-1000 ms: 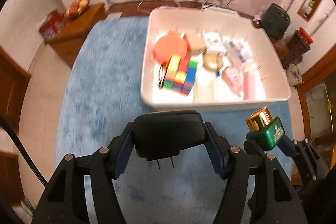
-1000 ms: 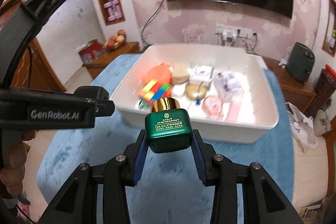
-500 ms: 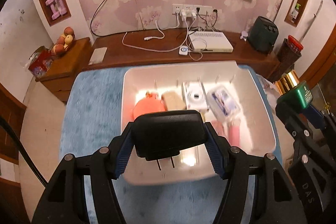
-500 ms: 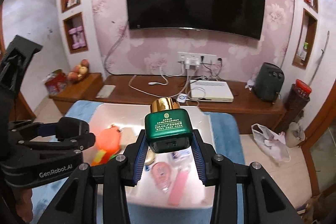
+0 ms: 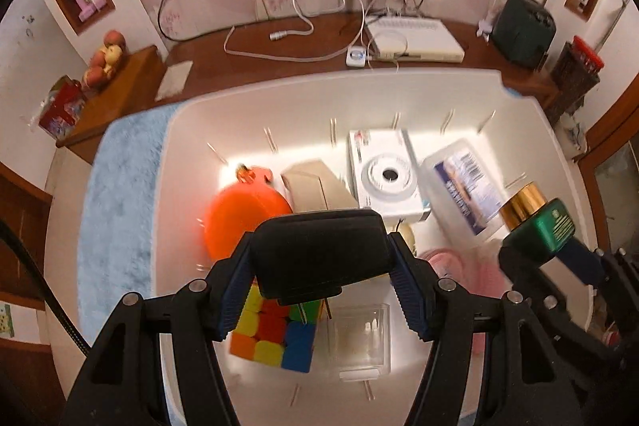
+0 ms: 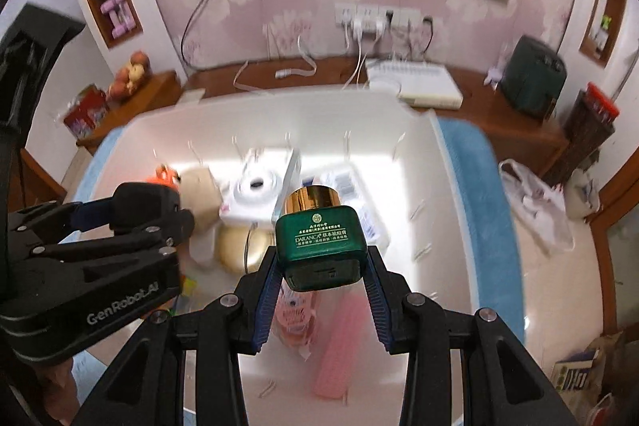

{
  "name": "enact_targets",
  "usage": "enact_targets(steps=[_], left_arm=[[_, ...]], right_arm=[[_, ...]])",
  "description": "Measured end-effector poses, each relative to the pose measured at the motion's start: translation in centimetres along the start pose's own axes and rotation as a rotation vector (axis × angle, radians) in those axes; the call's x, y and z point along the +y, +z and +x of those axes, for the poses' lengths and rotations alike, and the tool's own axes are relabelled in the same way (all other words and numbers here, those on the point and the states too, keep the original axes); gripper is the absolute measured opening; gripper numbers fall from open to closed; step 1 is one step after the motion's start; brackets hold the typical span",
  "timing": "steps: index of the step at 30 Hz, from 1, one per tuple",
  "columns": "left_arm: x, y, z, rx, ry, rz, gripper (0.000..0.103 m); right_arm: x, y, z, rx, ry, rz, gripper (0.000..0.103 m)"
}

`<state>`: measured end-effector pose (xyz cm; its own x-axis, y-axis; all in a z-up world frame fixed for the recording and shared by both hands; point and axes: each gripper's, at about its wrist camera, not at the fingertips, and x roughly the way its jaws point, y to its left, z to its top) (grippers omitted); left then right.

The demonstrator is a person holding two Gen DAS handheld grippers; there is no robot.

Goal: Organize rigid objects
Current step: 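Carry the black plug and green jar into the bin and open both grippers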

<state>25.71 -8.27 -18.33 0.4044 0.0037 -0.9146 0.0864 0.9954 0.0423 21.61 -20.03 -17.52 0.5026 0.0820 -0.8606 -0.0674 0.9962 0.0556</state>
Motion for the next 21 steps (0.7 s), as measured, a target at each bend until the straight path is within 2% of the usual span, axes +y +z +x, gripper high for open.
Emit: enact_targets(steps=[4,8,10,11,12,13,14,18,21], left_arm=[[0.0,-0.3,1.1,0.035,-0.018,-0.007,0.067],[-0.1,-0.3,1.3,0.034,-0.015,-0.002,0.068],[-0.1,-0.4,1.5,0.038,-0.017,-0.004,0.068],[-0.1,-0.4,1.7,0.046,-0.032,-0.007,0.068],[-0.2,-0.4,1.9,0.051,-0.04,-0.007,0.075],[-0.2,-0.4,1.9,0.058,-0.051,-0.004,0.089],[-0.2,-0.4,1.9,0.058,-0.054,0.0,0.092],[-0.5,-0.8,0.8,0.012,-0.03,0.042,0.095],[-0.2,-1.0,0.2,0.016,-0.042,0.037,0.096]], right_arm=[[0.3,-0.6,0.8,0.022,0.001,-0.017,0.04],[0.6,-0.7,0.9,0.026,-0.014,-0.043,0.04],[0.9,-0.7,0.6,0.021,-0.03,-0.066,0.041],[1.0,-0.8,0.6,0.025,-0.033,-0.078,0.045],[1.1,-0.9,0.5,0.028,-0.034,-0.088,0.055],[1.2,-0.9,0.4,0.024,-0.037,-0.092,0.06],[1.2,-1.1,0.2,0.014,-0.043,-0.097,0.066],[1.4,-1.7,-0.6,-0.002,-0.053,-0.112,0.066],[1.6,-2.2,-1.2,-0.004,-0.043,-0.11,0.066]])
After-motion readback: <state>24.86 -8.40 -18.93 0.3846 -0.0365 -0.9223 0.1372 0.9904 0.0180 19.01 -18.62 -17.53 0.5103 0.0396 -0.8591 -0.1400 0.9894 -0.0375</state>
